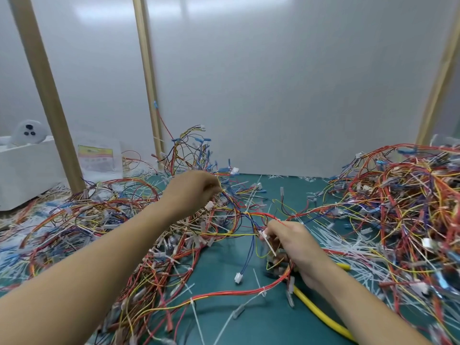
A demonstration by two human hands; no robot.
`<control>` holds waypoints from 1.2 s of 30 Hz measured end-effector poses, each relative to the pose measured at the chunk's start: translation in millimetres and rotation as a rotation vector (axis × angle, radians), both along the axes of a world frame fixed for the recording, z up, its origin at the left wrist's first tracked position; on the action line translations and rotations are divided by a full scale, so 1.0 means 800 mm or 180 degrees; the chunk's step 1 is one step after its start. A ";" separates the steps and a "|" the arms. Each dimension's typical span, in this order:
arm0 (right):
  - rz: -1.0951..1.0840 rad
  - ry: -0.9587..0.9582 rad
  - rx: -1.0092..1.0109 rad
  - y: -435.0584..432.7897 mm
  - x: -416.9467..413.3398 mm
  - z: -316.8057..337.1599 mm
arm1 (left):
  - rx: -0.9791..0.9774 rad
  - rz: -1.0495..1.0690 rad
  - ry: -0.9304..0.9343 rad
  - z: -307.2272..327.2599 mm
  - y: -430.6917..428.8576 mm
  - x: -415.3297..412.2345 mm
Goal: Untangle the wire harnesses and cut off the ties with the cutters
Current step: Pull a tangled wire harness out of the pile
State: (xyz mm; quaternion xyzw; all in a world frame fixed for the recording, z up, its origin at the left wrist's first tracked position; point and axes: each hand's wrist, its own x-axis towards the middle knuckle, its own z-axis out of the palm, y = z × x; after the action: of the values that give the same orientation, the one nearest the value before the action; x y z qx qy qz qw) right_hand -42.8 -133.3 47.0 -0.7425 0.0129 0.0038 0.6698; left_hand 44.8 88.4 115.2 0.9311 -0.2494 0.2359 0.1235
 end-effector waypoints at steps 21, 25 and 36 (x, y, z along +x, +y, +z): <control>-0.0372 -0.0315 0.0826 -0.010 0.003 0.006 | -0.2365 0.1292 0.0104 0.025 0.055 0.019; -0.0508 -0.0901 0.1078 -0.013 0.001 0.016 | -0.0979 -0.0154 -0.0533 -0.001 0.016 -0.040; -0.0622 -0.1259 0.0917 -0.016 0.000 0.017 | -0.1989 -0.0978 0.1711 0.023 0.008 -0.065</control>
State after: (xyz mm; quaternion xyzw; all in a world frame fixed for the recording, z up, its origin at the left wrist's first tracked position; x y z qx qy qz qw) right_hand -43.0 -146.4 60.8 -0.6210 -0.0473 -0.2043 0.7553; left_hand -7.2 95.0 133.8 0.8293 -0.2606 0.0282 0.4934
